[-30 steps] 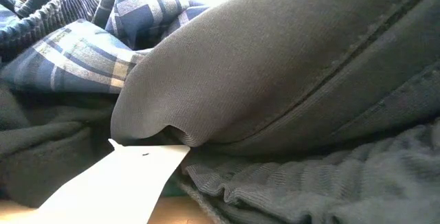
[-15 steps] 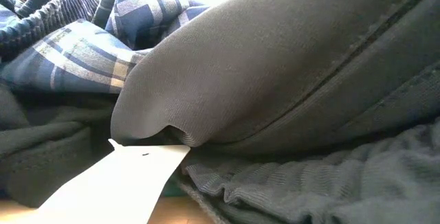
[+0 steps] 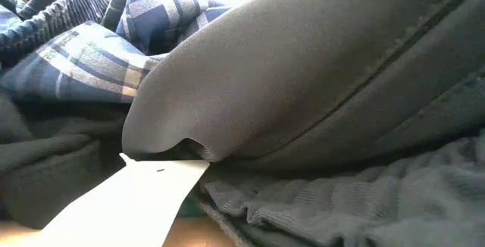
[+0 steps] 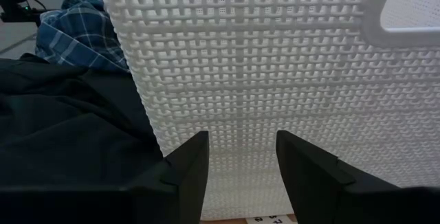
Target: Sort clothes
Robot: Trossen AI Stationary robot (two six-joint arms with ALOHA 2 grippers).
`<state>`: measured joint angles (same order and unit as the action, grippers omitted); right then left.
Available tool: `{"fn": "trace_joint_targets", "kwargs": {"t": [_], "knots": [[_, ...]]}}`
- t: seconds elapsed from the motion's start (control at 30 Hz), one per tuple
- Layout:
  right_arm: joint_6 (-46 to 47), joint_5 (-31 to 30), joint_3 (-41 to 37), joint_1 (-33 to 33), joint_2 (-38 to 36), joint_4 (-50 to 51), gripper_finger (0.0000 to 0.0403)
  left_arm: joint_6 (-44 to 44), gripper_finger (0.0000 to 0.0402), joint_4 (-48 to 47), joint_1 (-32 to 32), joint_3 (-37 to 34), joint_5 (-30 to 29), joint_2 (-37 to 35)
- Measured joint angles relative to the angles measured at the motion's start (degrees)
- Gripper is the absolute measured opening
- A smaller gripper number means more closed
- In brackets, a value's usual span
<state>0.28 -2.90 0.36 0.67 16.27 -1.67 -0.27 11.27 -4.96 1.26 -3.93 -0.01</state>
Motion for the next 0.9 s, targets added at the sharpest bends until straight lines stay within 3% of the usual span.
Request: {"fn": "trace_joint_targets", "kwargs": {"t": [0.9], "knots": [[0.0,0.0,0.0,0.0,0.0,0.0,0.0171,0.0,0.0111,3.5,0.0,0.0,0.0,0.0]]}}
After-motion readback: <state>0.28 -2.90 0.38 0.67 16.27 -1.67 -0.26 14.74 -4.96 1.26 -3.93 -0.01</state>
